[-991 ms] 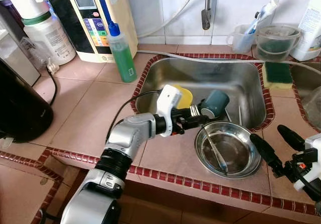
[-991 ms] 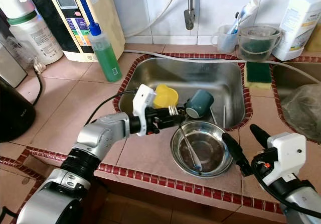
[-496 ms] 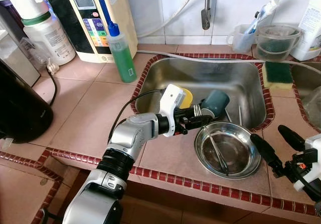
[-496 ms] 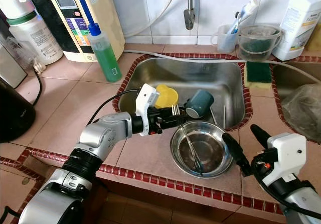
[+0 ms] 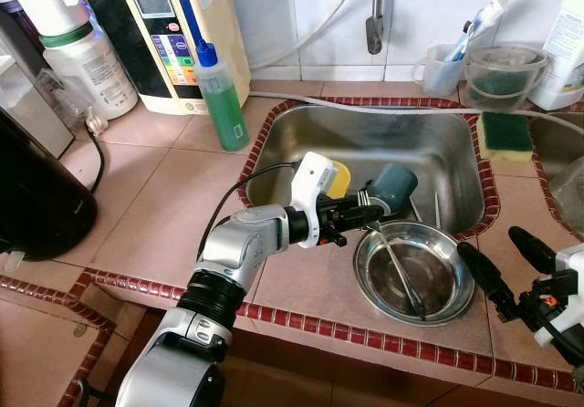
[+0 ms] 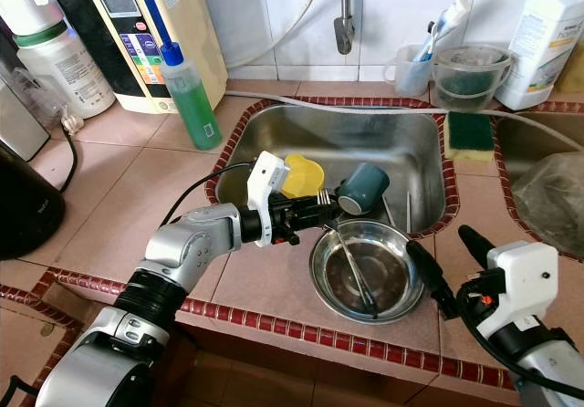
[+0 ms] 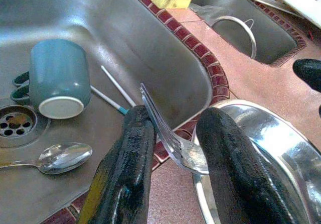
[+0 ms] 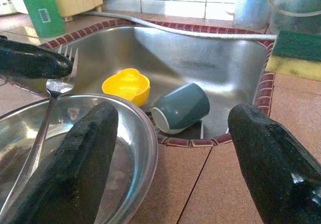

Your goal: Kitchen organization

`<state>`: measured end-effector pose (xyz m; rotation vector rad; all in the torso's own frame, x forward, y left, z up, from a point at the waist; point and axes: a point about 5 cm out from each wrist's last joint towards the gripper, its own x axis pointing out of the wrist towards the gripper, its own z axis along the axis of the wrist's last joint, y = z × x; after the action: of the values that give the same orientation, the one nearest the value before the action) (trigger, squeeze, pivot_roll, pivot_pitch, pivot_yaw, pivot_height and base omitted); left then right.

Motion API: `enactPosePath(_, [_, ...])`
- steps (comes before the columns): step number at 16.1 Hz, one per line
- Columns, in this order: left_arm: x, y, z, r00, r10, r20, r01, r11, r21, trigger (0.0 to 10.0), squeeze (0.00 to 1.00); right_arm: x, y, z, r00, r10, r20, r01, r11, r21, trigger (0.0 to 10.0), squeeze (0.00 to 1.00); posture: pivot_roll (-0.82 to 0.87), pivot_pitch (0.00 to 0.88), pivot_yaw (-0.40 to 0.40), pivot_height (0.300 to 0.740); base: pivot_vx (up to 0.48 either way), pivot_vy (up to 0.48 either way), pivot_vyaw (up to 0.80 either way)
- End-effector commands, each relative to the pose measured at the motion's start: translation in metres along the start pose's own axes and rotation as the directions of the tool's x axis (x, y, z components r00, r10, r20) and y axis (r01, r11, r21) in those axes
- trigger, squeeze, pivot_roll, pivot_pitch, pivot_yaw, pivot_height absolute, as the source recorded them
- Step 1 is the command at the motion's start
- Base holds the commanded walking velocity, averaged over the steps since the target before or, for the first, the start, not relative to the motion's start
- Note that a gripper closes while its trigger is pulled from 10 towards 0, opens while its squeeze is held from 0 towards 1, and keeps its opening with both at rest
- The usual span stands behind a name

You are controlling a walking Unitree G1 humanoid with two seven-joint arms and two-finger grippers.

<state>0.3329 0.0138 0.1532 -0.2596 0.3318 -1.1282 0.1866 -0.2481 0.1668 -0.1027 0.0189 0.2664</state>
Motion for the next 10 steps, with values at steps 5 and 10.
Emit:
enactPosePath(5, [-0.0019,-0.0024,0.0042,1.000,-0.017,0.009,0.016,1.000,0.010,0.0,0.00,-0.0006,0.0029,-0.0015,1.000,0.008,-0.002,-0.008,1.000,-0.003,10.0,0.00,-0.28,0.067,0.191,0.732,0.000,0.000,0.00])
enactPosePath(10, [-0.0023,-0.0026,0.0034,1.000,-0.018,0.008,0.018,1.000,0.007,0.0,0.00,0.0001,0.0018,-0.0012,1.000,0.004,0.000,-0.004,1.000,-0.008,10.0,0.00,-0.28,0.069,0.193,0.732,0.000,0.000,0.00])
